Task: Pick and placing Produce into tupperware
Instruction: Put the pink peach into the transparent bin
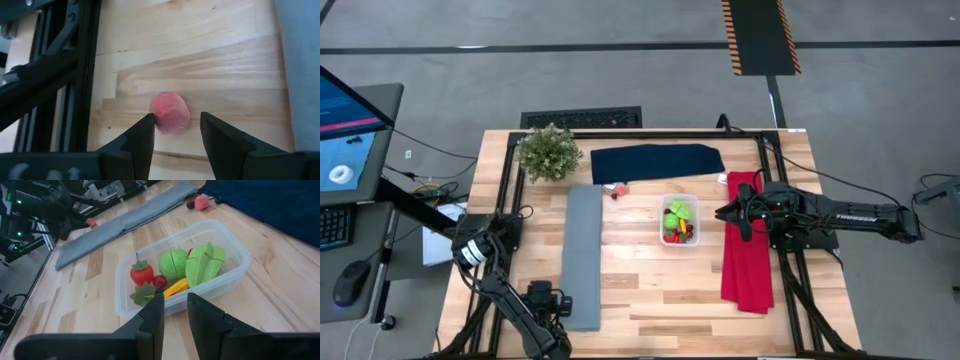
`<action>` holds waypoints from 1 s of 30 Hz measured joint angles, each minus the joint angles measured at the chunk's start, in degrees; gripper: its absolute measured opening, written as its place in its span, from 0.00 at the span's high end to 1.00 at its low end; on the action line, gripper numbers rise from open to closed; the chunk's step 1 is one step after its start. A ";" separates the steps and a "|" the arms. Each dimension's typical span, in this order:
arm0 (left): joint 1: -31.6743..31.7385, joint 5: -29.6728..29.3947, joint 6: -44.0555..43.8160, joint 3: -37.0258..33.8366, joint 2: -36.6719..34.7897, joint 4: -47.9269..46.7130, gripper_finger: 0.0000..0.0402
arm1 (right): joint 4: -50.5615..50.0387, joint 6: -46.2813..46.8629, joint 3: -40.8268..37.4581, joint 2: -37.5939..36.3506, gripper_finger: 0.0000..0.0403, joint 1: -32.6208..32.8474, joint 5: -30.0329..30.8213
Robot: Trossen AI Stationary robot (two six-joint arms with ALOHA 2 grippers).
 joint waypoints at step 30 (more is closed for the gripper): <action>0.88 -6.01 1.79 -4.20 -0.02 3.44 0.90 | 0.02 0.00 0.00 0.00 0.73 0.00 -0.02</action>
